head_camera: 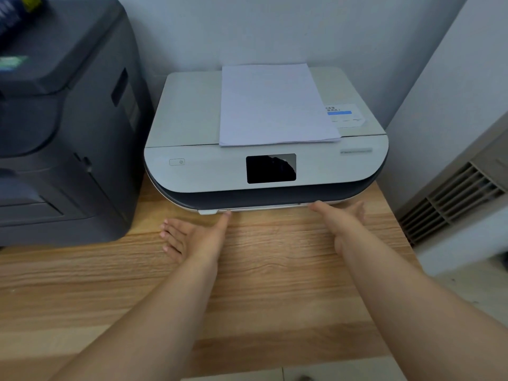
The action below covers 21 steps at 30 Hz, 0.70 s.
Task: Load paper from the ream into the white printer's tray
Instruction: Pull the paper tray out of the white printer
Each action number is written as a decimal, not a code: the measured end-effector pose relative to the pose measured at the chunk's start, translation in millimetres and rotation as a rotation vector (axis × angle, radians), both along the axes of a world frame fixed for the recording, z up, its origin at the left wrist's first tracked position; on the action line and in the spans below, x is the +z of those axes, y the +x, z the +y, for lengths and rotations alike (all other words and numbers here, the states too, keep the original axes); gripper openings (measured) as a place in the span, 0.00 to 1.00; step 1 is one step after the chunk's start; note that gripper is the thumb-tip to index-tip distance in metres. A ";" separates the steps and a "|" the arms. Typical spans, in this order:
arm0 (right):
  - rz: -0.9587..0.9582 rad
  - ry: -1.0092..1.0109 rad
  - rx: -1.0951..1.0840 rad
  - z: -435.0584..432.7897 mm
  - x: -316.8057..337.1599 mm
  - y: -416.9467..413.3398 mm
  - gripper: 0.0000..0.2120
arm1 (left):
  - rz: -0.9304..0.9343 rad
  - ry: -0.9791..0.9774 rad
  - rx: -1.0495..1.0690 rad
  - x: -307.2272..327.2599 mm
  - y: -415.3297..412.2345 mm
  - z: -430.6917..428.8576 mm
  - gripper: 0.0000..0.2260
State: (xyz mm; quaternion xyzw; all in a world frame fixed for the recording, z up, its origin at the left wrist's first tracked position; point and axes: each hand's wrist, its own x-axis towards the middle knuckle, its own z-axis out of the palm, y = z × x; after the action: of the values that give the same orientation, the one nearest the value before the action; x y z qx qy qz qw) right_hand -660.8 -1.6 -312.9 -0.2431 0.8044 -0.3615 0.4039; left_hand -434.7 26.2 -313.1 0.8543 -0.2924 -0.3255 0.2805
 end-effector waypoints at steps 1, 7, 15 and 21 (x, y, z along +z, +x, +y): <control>-0.001 -0.003 0.000 0.1 0.1 -0.2 0.58 | 0.000 -0.001 0.004 -0.2 0.2 0.0 0.57; -0.008 -0.005 0.017 1.4 2.2 -0.2 0.58 | 0.011 0.001 0.018 0.6 0.4 -1.4 0.56; 0.073 -0.031 0.094 12.5 1.2 3.4 0.57 | 0.052 -0.001 0.032 2.5 0.4 -4.1 0.57; 0.079 -0.020 0.093 11.8 1.4 5.1 0.56 | 0.050 0.009 0.032 3.3 0.5 -4.3 0.56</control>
State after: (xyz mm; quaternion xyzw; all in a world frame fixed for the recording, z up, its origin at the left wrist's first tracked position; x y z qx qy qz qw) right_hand -655.7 10.2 -311.4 -0.2985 0.8037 -0.3406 0.3859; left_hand -434.2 21.9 -309.9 0.8518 -0.2702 -0.3435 0.2889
